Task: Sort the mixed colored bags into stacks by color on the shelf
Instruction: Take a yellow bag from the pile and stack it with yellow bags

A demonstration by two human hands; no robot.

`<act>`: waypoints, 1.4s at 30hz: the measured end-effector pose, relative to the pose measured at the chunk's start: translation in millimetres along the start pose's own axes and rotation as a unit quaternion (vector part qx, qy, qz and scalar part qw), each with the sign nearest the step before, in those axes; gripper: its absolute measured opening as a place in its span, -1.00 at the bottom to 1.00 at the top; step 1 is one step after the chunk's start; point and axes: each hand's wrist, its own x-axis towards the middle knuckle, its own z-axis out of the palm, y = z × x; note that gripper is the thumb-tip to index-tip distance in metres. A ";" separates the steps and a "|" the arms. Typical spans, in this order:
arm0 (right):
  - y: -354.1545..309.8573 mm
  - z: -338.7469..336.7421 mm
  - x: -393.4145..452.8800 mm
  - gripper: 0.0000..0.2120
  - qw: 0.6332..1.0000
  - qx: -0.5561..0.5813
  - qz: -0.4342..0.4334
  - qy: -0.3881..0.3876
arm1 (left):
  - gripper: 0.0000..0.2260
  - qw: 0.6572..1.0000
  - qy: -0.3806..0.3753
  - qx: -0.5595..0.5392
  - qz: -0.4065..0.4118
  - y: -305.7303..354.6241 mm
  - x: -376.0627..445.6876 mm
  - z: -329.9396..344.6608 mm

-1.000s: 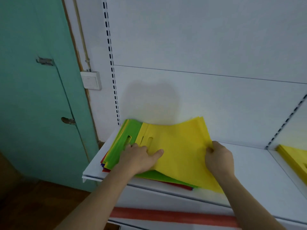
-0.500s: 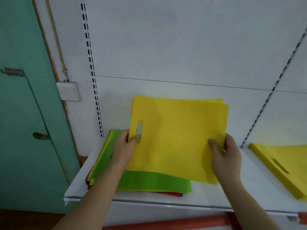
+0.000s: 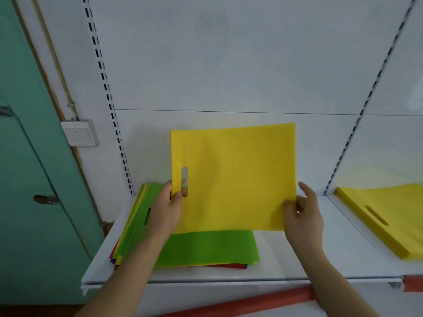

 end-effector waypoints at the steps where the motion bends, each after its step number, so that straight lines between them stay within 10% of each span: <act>1: -0.6 -5.9 -3.4 -0.49 1.000 0.006 -0.005 0.018 | -0.73 1.000 0.001 -0.003 0.004 1.3 0.6 4.1; 17: 90.0 -222.9 -37.4 -0.64 0.971 -0.167 -0.010 0.172 | -0.74 0.987 -0.051 -0.121 0.091 69.0 -83.0 205.1; 42: 232.2 -405.9 106.6 -0.56 0.964 -0.264 0.008 0.045 | -0.66 0.977 -0.149 0.104 0.113 146.4 -160.1 438.1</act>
